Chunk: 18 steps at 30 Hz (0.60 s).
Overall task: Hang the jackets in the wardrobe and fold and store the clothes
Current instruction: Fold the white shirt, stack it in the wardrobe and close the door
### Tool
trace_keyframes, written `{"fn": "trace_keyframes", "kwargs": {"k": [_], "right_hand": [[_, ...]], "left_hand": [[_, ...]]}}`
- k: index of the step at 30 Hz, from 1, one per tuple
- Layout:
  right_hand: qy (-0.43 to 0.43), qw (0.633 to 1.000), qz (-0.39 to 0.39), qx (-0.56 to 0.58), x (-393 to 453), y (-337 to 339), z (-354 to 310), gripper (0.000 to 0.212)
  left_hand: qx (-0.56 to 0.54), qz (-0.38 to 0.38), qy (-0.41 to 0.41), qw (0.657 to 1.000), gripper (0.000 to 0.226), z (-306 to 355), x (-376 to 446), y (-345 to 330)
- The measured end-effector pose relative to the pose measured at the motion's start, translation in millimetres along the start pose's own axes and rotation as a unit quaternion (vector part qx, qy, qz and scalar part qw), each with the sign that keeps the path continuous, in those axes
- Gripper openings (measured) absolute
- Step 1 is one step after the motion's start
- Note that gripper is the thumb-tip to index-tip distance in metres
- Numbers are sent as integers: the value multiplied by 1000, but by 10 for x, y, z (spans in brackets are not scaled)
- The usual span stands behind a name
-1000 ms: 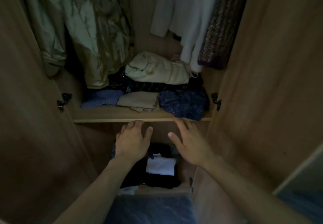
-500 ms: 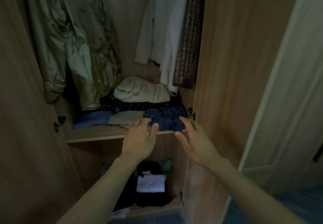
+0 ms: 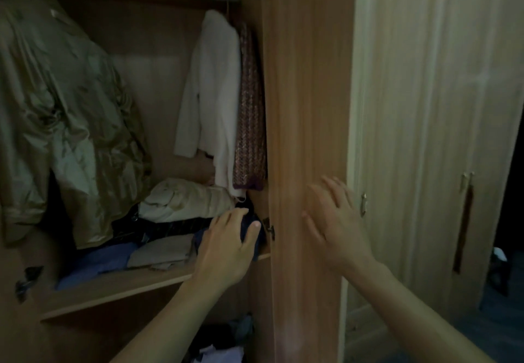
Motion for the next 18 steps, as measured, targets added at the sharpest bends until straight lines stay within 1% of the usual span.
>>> {"fn": "trace_keyframes", "kwargs": {"k": [2, 4, 6, 8, 9, 12, 14, 18], "right_hand": [[-20, 1000, 22, -9, 164, 182, 138, 63], [-34, 999, 31, -14, 310, 289, 280, 74], [-50, 999, 12, -4, 407, 300, 401, 85], [-76, 996, -15, 42, 435, 260, 503, 92], [-80, 994, -16, 67, 431, 247, 521, 92], [-73, 985, 28, 154, 436, 294, 539, 88], [-65, 976, 44, 204, 433, 307, 518, 84], [-30, 967, 50, 246, 418, 288, 401, 82]], "left_hand": [[5, 8, -16, 1000, 67, 122, 89, 56], [15, 14, -25, 999, 60, 227, 172, 107], [18, 26, -37, 999, 53, 326, 228, 147], [16, 37, -47, 998, 51, 416, 257, 175], [13, 40, -51, 998, 51, 440, 258, 179], [26, 46, -57, 997, 61, 502, 279, 178], [37, 51, -53, 997, 65, 510, 291, 176], [42, 55, -31, 997, 48, 485, 235, 151]]}}
Point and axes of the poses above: each hand's wrist, its own x-axis towards the middle knuckle, its own y-axis out of the back of the hand, z = x × y, the point moved 7 cm from there along x, towards the middle knuckle, and after that the axes turned 11 degrees about x, right-handed, at the moved point
